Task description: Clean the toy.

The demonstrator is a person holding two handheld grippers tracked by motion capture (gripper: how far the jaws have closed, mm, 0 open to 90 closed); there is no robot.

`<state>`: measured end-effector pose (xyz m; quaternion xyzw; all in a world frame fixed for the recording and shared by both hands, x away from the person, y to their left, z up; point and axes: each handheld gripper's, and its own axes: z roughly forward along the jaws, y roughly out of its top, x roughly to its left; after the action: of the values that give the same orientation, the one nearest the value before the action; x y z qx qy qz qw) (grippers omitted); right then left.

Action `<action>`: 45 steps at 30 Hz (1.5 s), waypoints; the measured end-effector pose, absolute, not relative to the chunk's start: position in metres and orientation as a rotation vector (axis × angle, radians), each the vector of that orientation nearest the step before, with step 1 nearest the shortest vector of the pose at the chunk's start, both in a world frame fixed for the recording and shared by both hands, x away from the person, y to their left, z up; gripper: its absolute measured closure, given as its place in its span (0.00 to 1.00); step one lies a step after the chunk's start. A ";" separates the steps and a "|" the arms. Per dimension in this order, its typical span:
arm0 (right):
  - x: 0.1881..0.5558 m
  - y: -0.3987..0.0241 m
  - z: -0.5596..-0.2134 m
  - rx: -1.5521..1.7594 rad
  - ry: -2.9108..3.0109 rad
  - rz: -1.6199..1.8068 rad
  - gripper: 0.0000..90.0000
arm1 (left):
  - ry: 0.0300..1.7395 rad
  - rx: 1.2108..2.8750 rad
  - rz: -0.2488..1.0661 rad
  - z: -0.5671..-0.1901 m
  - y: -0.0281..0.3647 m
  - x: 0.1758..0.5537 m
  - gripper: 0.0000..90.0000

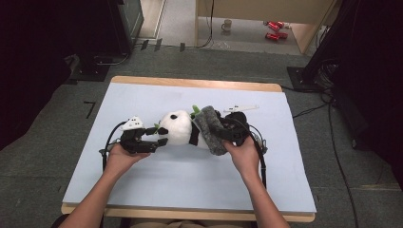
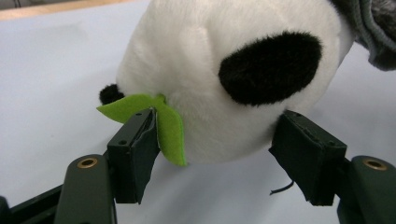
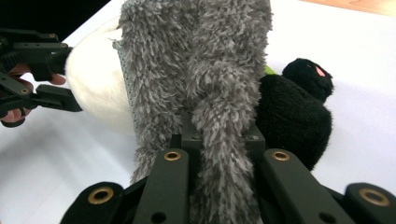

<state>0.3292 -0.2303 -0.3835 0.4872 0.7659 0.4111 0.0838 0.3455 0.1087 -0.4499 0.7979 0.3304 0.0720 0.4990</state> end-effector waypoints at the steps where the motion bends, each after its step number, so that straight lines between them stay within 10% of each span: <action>1: 0.330 -0.231 -0.383 1.453 2.286 1.227 0.88 | 0.796 1.921 0.171 -0.451 0.108 0.347 0.34; 12: 0.333 -0.228 -0.383 1.450 2.302 1.205 0.87 | 0.790 1.902 0.197 -0.459 0.086 0.352 0.16; 29: 0.336 -0.216 -0.380 1.439 2.308 1.139 0.85 | 0.951 1.906 0.130 -0.460 0.083 0.349 0.52; 45: 0.348 -0.177 -0.340 1.450 2.310 1.272 0.85 | 0.983 1.912 0.166 -0.452 0.078 0.338 0.56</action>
<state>0.3477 -0.1766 -0.3402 0.4808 0.7658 0.4219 0.0661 0.3380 0.0777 -0.4524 0.7812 0.4016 0.0679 0.4730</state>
